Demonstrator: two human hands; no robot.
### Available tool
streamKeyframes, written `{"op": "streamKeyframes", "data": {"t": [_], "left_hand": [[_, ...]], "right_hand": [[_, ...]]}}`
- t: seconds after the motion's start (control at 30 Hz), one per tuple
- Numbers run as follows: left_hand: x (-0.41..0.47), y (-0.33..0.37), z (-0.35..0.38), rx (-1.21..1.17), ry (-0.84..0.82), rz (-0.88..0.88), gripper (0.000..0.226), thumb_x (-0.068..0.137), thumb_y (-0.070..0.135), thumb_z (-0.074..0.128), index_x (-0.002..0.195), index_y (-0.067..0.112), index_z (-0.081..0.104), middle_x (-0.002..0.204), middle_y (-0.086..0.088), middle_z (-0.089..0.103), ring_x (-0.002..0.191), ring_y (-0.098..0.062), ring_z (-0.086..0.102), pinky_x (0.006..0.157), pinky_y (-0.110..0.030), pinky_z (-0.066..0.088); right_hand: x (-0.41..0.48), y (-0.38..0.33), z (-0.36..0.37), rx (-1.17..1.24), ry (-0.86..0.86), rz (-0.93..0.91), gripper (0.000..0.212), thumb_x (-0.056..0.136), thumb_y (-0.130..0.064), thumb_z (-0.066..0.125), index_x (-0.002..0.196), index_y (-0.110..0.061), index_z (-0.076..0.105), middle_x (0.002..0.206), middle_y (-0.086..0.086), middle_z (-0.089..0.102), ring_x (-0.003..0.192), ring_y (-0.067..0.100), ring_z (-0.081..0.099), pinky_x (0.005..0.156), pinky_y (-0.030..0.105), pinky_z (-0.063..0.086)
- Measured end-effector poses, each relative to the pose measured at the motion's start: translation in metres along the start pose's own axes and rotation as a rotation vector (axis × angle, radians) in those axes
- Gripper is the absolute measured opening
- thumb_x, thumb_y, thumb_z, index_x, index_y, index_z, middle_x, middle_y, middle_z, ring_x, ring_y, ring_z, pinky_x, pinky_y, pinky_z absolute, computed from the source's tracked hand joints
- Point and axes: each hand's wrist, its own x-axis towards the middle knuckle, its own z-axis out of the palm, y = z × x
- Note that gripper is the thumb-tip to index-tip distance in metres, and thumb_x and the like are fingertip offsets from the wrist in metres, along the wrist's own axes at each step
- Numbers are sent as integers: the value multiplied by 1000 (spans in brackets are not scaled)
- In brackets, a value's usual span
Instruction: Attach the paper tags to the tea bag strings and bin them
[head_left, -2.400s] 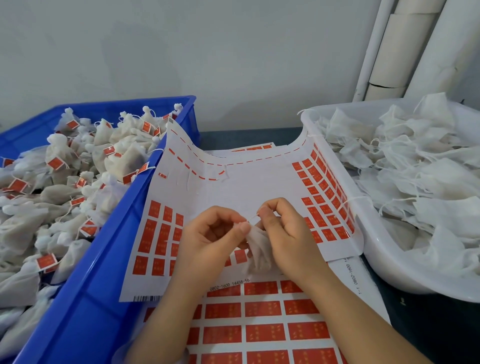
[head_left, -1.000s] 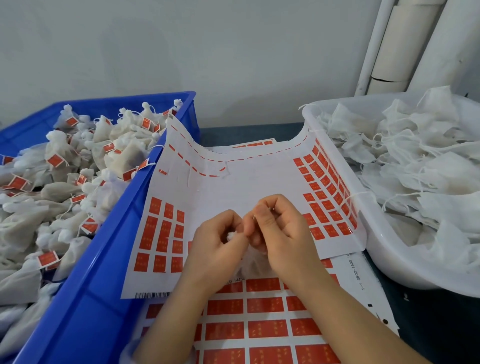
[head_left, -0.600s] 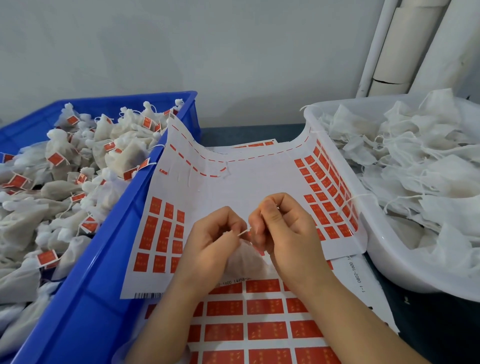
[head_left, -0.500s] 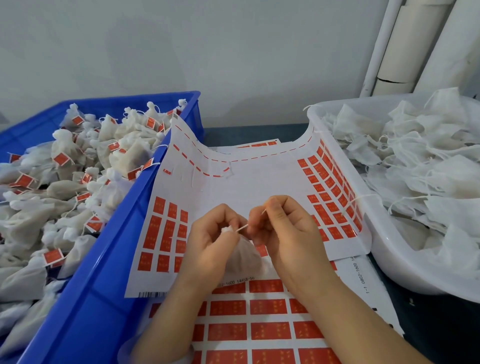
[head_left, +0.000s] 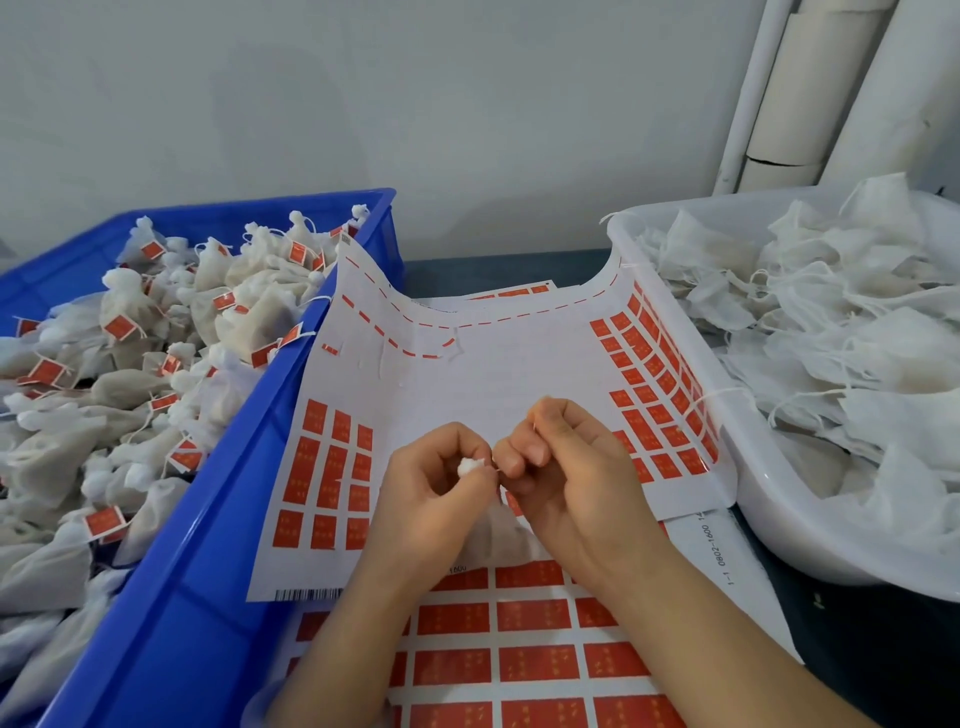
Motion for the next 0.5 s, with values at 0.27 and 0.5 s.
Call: {"op": "streamKeyframes", "data": {"t": [0.27, 0.5], "left_hand": [[1, -3, -8, -164, -216, 52, 6, 59, 24, 52, 54, 23, 55, 51, 1, 50, 48, -10, 48, 48, -21, 43], [6, -1, -19, -376, -122, -206, 17, 63, 14, 53, 50, 23, 57, 49, 2, 51, 47, -10, 51, 52, -25, 45]], "right_hand": [[-5, -2, 2, 88, -124, 92, 31, 87, -26, 46, 59, -17, 53, 54, 0, 39, 51, 12, 42, 54, 22, 45], [1, -7, 3, 147, 43, 110, 17, 79, -26, 55, 72, -14, 65, 64, 7, 62, 63, 20, 65, 51, 27, 51]]}}
